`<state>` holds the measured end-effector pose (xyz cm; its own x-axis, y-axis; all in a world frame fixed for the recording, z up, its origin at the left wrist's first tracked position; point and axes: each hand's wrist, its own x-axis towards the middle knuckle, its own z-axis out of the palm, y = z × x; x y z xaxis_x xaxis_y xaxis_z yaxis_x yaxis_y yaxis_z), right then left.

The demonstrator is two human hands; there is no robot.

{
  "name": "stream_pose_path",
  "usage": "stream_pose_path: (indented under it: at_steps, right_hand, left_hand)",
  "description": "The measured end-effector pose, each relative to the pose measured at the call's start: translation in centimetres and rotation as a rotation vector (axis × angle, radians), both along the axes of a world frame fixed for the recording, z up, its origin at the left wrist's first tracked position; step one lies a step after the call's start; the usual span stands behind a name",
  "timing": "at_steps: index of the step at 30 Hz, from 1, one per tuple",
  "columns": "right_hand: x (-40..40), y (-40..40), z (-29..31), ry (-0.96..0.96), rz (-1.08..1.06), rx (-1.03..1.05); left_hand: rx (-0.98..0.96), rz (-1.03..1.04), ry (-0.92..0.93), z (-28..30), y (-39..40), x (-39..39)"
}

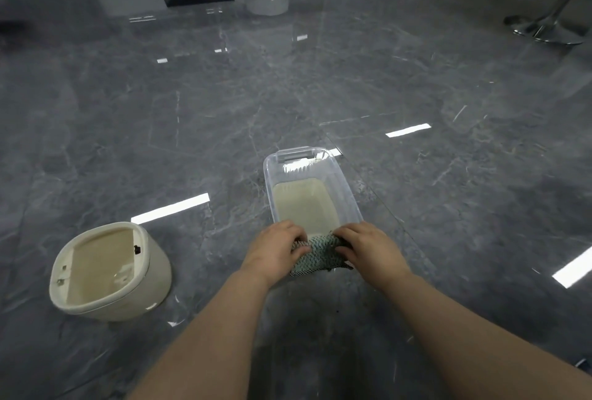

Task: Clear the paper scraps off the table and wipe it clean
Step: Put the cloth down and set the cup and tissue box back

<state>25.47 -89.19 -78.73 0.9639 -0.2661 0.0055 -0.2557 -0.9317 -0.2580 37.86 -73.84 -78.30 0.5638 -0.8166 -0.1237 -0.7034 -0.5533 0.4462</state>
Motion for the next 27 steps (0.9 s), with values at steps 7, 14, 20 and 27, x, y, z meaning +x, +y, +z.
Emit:
stream_pose_path:
  at_steps: [7,14,20,27]
  right_hand:
    - [-0.9,-0.2,0.5,-0.104,0.069,-0.071]
    - [-0.1,1.3,1.1,0.057,0.024,0.002]
    - [-0.3,2.0,0.6,0.065,-0.012,0.025]
    - [-0.3,3.0,1.5,0.053,-0.133,-0.009]
  left_hand:
    - [-0.039,-0.039,-0.083,1.0,0.1,-0.9]
    - [0.122,-0.076,-0.107,0.4,0.3,-0.6]
    - [0.137,0.006,-0.04,0.7,0.2,-1.2]
    - [0.151,0.021,-0.296,3.1,1.9,-0.8]
